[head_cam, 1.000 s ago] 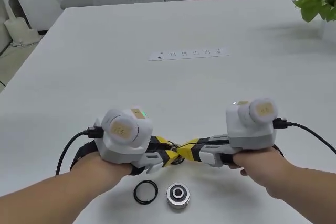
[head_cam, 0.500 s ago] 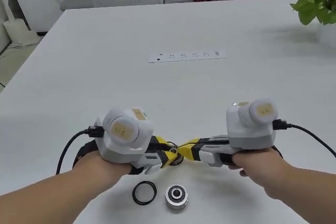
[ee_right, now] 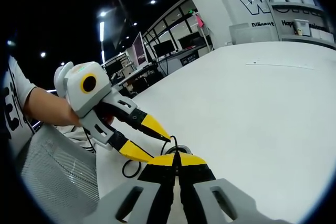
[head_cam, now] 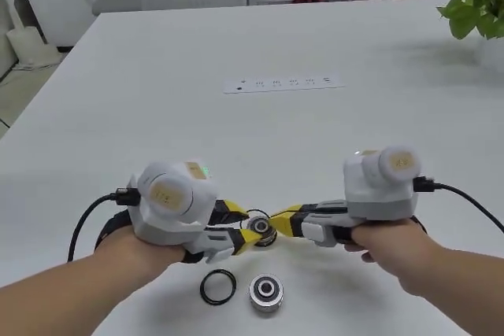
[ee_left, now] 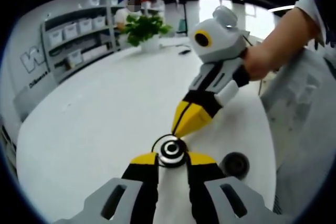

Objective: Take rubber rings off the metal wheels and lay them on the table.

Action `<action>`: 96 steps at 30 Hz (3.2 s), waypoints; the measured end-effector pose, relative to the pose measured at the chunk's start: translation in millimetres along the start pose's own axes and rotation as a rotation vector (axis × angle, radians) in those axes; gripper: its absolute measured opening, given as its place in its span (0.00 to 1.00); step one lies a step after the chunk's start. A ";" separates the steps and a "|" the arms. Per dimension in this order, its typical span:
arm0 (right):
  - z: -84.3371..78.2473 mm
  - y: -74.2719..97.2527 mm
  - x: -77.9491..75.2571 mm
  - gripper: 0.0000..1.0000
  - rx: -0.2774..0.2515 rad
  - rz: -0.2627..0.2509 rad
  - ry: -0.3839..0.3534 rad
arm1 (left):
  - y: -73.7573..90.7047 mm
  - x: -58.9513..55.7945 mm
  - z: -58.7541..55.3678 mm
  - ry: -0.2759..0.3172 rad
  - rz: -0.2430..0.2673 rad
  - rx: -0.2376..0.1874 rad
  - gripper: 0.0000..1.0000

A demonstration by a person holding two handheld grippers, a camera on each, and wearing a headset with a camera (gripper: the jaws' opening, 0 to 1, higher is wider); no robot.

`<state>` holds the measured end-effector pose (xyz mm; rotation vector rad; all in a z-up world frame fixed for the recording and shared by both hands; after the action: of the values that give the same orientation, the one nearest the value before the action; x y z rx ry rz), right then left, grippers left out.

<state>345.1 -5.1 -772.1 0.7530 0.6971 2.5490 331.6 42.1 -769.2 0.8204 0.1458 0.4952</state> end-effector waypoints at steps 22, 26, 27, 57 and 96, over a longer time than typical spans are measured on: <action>4.4 3.5 10.6 0.00 0.005 0.016 0.003 | 39.2 0.0 -6.4 0.030 0.006 -0.062 0.34; 5.4 3.5 12.1 0.00 0.007 0.018 0.005 | 47.5 -1.7 -6.3 0.035 0.001 -0.077 0.36; 5.9 3.6 13.0 0.00 0.008 0.019 0.006 | 50.0 -2.0 -6.3 0.035 0.001 -0.082 0.37; 11.3 -2.3 42.1 0.00 0.048 0.058 0.028 | 91.2 -8.8 -24.9 0.026 0.021 -0.107 0.48; -26.6 -32.1 74.7 0.00 0.266 0.113 0.016 | 104.7 -20.1 -49.8 0.029 0.031 -0.082 0.53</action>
<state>278.4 47.9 -780.3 0.8801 1.0417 2.5957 260.2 125.8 -727.8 0.7360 0.1389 0.5391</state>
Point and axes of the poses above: the centre of the closed fingertips' face, and the gripper's own axes: y roughly backward along the fingers, x roughly to its left, z roughly out of its top, the point moved 2 cm from there along y, roughly backward along the fingers, and after that the axes turned 11 degrees about x, right-handed, at the moved point
